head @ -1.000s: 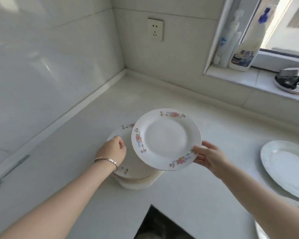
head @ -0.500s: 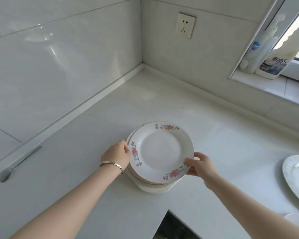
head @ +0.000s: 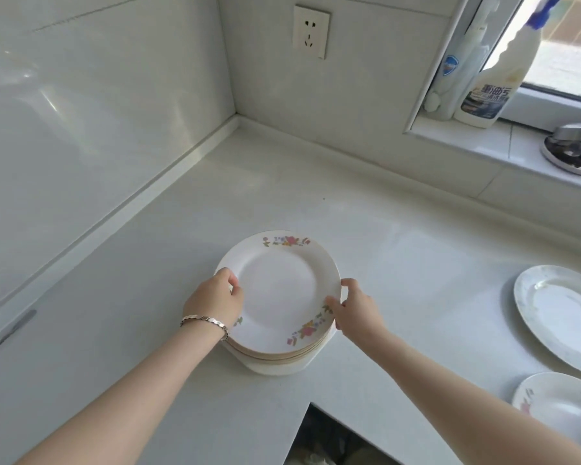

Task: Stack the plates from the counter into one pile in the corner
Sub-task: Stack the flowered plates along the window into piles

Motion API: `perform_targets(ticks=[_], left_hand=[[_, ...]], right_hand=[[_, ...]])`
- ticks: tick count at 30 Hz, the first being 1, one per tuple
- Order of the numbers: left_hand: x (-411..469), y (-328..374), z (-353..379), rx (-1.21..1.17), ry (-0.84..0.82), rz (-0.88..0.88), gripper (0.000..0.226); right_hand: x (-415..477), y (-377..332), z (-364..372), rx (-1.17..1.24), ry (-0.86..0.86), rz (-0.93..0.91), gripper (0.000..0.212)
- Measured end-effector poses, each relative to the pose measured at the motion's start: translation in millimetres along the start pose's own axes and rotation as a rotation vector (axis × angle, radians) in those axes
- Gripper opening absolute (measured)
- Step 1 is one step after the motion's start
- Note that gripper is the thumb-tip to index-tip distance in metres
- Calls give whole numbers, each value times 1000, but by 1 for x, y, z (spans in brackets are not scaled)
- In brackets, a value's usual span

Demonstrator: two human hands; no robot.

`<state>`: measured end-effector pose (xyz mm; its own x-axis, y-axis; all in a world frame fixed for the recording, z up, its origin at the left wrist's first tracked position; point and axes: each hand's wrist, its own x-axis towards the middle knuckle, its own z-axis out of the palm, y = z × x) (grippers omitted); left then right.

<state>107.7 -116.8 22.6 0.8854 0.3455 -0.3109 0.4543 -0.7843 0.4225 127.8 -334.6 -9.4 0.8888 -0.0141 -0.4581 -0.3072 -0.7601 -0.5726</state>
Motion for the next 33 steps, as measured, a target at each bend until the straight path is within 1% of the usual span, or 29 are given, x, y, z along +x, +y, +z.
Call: perform_targets(ticks=[3, 6, 9, 12, 15, 18, 19, 21, 23, 27, 29, 31, 32, 33], left_hand=[[1, 17, 6, 35, -9, 70, 8], [0, 44, 15, 89, -43, 175, 8], [-8, 88, 33, 131, -128, 314, 11], [-27, 142, 67, 137, -221, 420, 10], [-60, 202, 112, 154, -334, 511, 10], [-101, 259, 163, 190, -446, 575, 19], [-115, 276, 182, 188, -490, 583, 18], [-144, 308, 221, 156, -609, 554, 11], [-168, 333, 261, 101, -722, 479, 9], [-209, 365, 332, 36, -875, 308, 15], [-231, 373, 349, 49, -948, 221, 15], [-246, 374, 358, -5, -943, 132, 12], [-250, 375, 364, -54, -910, 79, 12], [-249, 373, 369, -108, -857, 47, 18]], right_hand=[[-1, 2, -9, 52, -58, 23, 40], [-3, 19, -32, 124, -54, 72, 34], [-12, 58, -66, 114, -90, 145, 24], [-28, 113, -106, 75, -143, 238, 23], [-50, 182, -148, 91, -39, 327, 20], [-81, 253, -186, 121, 91, 402, 20], [-93, 275, -197, 142, 130, 430, 20], [-115, 320, -217, 170, 199, 478, 21], [-134, 360, -233, 190, 243, 520, 21], [-163, 427, -254, 250, 277, 612, 15], [-172, 450, -260, 303, 274, 645, 12], [-178, 465, -266, 334, 255, 659, 12], [-181, 473, -270, 344, 242, 663, 13], [-182, 477, -273, 348, 235, 662, 13]])
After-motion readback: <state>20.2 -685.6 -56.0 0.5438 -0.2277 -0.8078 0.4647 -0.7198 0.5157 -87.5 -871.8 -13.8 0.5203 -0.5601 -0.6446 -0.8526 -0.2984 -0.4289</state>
